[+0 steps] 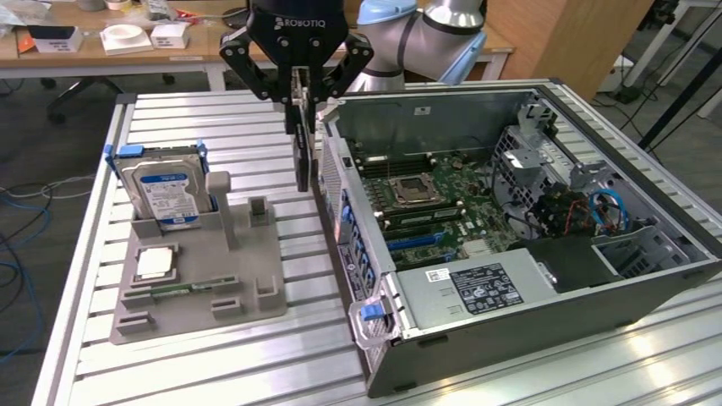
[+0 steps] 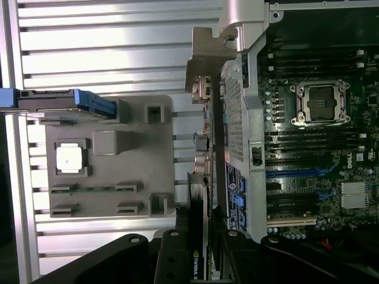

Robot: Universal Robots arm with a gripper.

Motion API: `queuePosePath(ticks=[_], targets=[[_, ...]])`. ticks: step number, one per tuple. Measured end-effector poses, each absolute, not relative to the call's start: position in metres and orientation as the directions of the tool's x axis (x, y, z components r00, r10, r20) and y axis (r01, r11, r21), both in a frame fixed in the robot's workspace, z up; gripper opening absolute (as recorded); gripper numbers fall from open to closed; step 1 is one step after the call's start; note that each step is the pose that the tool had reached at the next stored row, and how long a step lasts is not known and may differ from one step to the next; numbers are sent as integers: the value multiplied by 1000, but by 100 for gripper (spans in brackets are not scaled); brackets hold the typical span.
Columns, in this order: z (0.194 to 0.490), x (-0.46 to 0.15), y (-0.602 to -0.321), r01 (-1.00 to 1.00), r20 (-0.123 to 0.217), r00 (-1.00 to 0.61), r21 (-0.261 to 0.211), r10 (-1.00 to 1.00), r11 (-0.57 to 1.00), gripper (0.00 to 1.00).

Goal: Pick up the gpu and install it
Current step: 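Pick up the gpu and move the gpu toward the slot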

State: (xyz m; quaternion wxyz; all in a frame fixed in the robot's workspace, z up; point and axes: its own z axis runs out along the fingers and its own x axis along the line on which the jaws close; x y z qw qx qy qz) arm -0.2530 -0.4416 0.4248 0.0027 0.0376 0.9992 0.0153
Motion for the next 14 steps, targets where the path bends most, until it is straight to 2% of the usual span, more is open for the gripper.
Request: queuePosePath(ticks=[14], targets=[[425,-246,-442,75,-4,-997,31,75,997,26]])
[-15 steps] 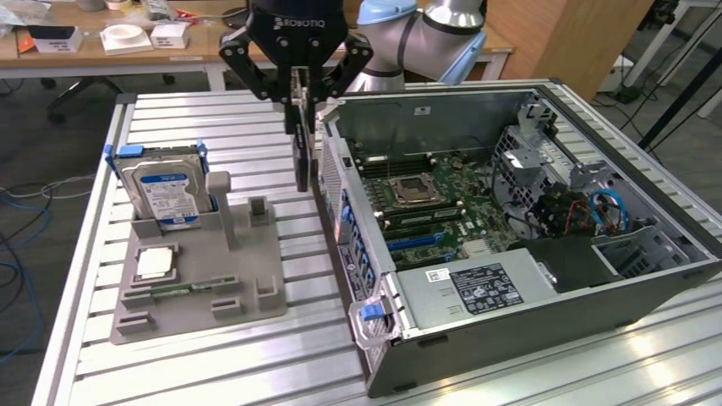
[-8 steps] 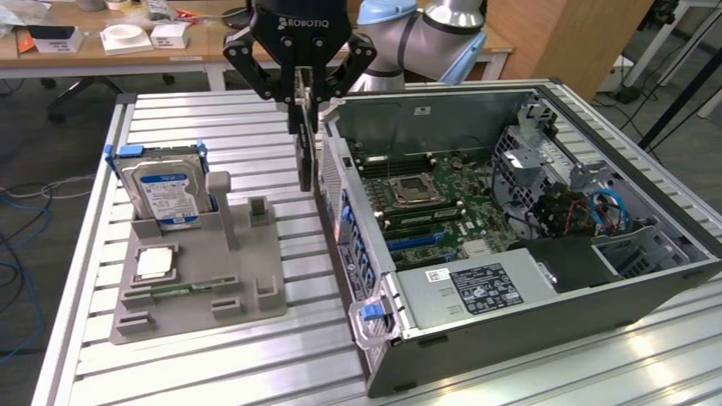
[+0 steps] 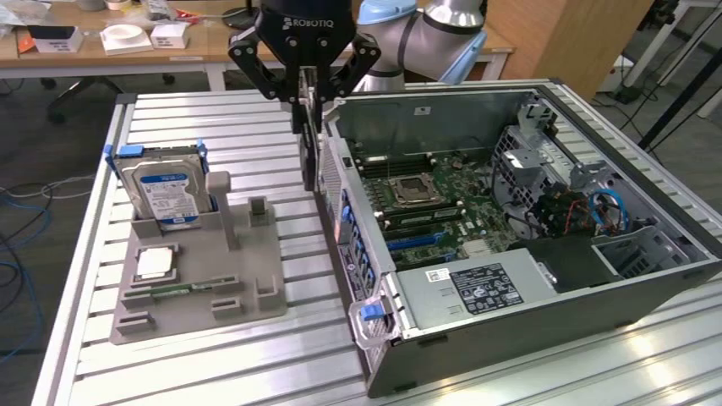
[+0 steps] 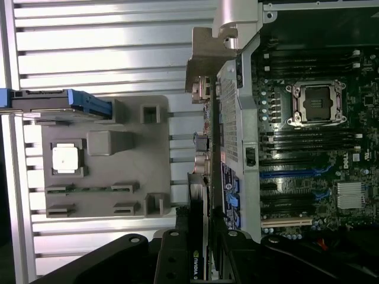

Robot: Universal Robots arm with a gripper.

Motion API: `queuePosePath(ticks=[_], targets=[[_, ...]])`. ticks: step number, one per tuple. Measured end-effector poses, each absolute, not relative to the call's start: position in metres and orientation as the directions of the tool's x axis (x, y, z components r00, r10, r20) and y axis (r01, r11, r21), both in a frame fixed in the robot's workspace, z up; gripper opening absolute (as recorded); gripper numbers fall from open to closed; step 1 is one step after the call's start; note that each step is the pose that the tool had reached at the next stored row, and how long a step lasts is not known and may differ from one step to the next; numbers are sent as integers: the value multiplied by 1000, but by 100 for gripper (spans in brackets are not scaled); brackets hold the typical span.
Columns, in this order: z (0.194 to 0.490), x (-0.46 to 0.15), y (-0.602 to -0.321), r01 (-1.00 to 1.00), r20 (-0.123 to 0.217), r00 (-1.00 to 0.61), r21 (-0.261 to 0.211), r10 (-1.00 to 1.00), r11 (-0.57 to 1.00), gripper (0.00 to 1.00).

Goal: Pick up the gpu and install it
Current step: 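Pick up the gpu and move the gpu toward the slot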

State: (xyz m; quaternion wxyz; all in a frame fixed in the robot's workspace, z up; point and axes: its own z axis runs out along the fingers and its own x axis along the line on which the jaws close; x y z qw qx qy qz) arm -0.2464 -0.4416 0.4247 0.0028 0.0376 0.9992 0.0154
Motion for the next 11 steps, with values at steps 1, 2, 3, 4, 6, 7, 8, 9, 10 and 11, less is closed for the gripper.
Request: queuePosePath(ticks=[1,2,3,4,6,7,8,9,10,11], targets=[[425,-246,-442,75,-4,-997,31,75,997,26],[425,-245,-442,75,-4,-997,31,75,997,26],[425,-245,-442,75,-4,-997,31,75,997,26],[425,-244,-442,75,-4,-997,31,75,997,26],[425,-243,-442,75,-4,-997,31,75,997,26],[425,-243,-442,75,-4,-997,31,75,997,26],[425,-242,-442,75,-4,-997,31,75,997,26],[425,-242,-442,75,-4,-997,31,75,997,26],[425,-241,-442,75,-4,-997,31,75,997,26],[425,-241,-442,75,-4,-997,31,75,997,26]])
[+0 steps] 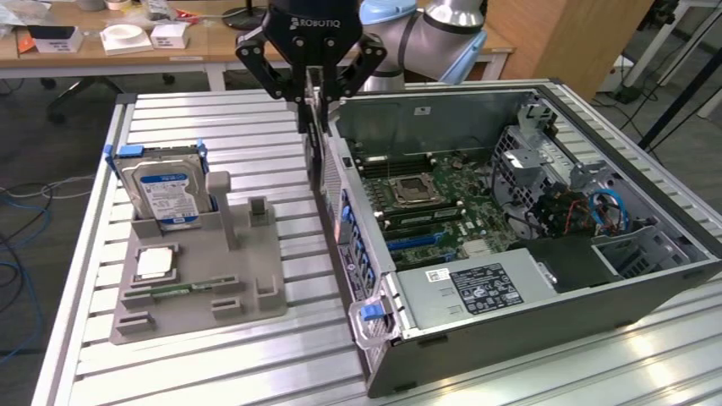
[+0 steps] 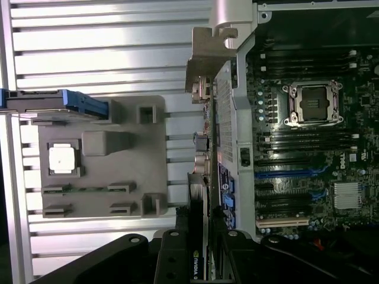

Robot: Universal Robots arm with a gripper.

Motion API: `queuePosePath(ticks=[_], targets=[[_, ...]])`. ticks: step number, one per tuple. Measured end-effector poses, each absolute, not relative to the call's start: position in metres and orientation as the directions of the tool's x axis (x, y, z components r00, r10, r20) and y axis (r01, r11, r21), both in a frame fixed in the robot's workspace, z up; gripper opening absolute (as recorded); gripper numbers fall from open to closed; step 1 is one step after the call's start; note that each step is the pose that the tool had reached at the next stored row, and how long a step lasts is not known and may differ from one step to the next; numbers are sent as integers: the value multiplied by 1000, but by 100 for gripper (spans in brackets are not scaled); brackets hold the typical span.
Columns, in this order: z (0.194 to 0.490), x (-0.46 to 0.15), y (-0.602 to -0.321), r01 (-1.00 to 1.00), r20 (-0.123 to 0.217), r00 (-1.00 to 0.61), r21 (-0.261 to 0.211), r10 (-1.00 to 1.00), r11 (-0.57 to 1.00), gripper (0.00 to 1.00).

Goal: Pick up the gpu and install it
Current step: 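Pick up the gpu and move the gpu toward the slot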

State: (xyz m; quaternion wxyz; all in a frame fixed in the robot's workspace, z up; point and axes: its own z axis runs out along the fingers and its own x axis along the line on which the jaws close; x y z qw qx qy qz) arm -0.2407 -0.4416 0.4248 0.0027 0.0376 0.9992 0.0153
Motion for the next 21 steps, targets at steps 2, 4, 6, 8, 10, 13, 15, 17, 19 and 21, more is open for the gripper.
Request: queuePosePath(ticks=[2,4,6,8,10,13,15,17,19,21], targets=[[425,-240,-442,75,-4,-997,31,75,997,26],[425,-239,-442,75,-4,-997,31,75,997,26],[425,-238,-442,75,-4,-997,31,75,997,26],[425,-237,-442,75,-4,-997,31,75,997,26],[425,-236,-442,75,-4,-997,31,75,997,26],[425,-234,-442,75,-4,-997,31,75,997,26],[425,-233,-442,75,-4,-997,31,75,997,26],[425,-233,-442,75,-4,-997,31,75,997,26],[425,-232,-442,75,-4,-997,31,75,997,26],[425,-230,-442,75,-4,-997,31,75,997,26]])
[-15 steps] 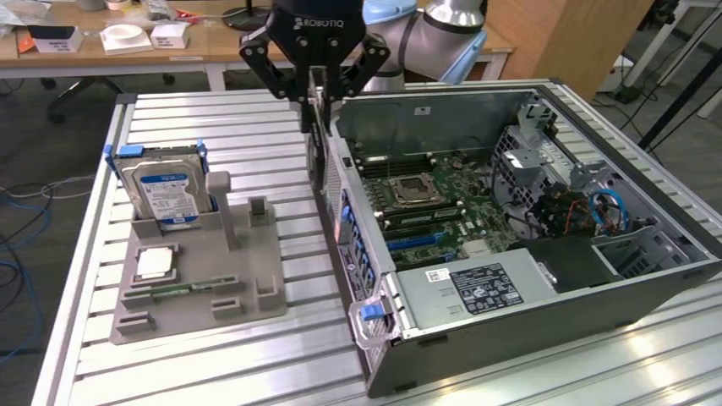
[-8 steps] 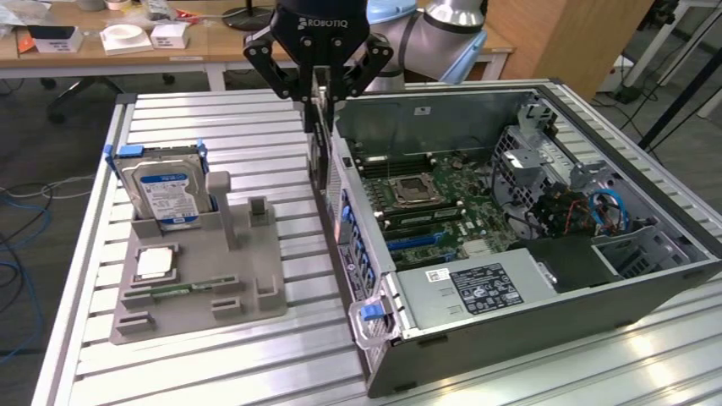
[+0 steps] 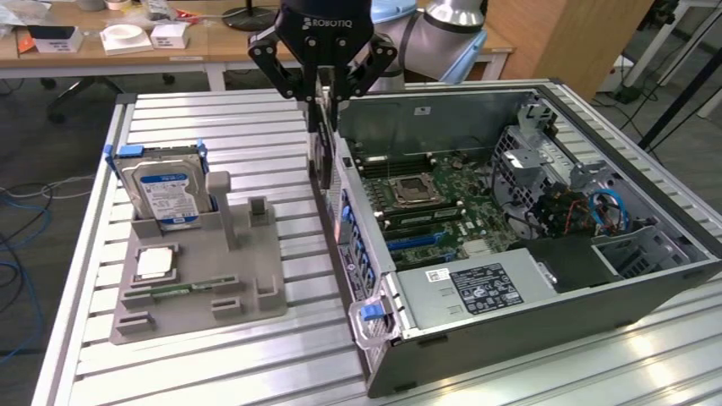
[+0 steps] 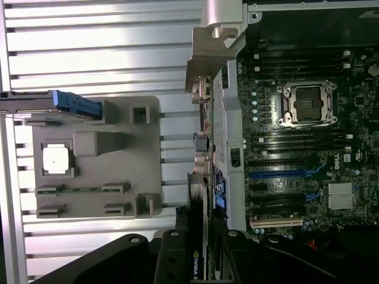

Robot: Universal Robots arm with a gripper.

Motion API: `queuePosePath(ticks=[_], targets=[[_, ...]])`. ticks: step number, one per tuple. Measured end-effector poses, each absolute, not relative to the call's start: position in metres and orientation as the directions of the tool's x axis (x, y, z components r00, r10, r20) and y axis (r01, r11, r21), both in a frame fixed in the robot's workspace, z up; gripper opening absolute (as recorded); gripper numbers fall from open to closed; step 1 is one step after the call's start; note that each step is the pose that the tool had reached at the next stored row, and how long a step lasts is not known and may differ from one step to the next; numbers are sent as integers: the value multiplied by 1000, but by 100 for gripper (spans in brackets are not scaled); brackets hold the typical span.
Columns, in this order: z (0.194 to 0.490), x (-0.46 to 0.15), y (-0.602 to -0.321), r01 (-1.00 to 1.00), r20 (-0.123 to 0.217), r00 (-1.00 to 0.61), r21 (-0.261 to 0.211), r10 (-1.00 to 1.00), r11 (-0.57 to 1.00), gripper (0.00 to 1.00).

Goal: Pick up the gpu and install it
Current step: 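Pick up the gpu and move the gpu toward the slot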

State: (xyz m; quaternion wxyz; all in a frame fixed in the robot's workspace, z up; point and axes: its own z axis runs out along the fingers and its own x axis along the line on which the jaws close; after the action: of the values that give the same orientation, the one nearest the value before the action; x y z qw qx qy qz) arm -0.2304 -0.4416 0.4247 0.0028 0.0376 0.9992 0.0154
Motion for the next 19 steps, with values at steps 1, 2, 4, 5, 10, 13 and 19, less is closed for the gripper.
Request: queuePosePath(ticks=[1,2,4,5,10,13,19], targets=[[425,-230,-442,75,-4,-997,31,75,997,26],[425,-229,-442,75,-4,-997,31,75,997,26],[425,-228,-442,75,-4,-997,31,75,997,26],[425,-227,-442,75,-4,-997,31,75,997,26],[425,-224,-442,75,-4,-997,31,75,997,26],[425,-223,-442,75,-4,-997,31,75,997,26],[425,-220,-442,75,-4,-997,31,75,997,26]])
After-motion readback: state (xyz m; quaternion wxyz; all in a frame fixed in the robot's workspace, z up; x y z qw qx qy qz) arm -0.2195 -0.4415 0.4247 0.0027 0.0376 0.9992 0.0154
